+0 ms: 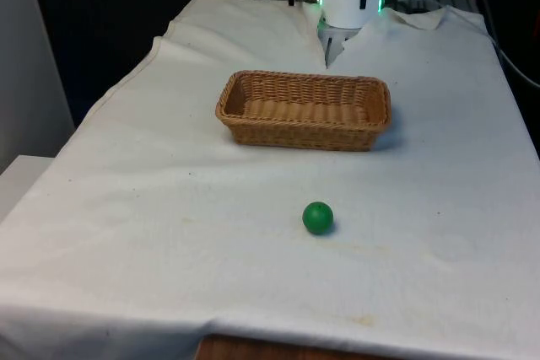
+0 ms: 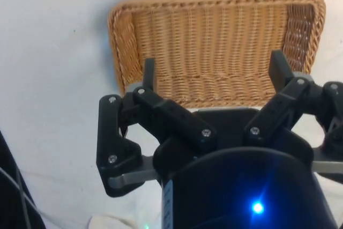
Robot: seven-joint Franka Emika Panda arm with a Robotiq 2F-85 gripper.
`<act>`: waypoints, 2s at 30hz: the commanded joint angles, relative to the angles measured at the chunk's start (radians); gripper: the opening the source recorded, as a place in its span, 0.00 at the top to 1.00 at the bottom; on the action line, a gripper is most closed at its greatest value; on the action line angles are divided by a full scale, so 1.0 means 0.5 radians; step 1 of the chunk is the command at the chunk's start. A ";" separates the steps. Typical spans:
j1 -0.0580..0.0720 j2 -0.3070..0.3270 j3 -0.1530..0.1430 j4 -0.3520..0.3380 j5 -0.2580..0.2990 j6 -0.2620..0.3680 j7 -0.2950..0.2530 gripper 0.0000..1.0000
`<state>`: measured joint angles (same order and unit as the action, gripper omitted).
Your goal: Pick up the ball and place it into the basket.
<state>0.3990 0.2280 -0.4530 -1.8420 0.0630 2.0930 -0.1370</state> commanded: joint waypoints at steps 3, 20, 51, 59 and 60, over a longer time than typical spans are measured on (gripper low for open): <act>-0.008 0.060 0.002 0.008 0.046 0.066 -0.024 0.00; -0.016 0.380 0.004 0.126 0.214 0.302 -0.074 0.00; -0.054 0.996 -0.034 0.570 0.688 0.460 -0.324 0.00; -0.062 1.176 -0.036 0.724 0.768 0.468 -0.346 0.00; -0.064 1.202 -0.036 0.742 0.780 0.470 -0.348 0.00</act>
<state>0.3760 0.8170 -0.4810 -1.4820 0.4450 2.3230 -0.3040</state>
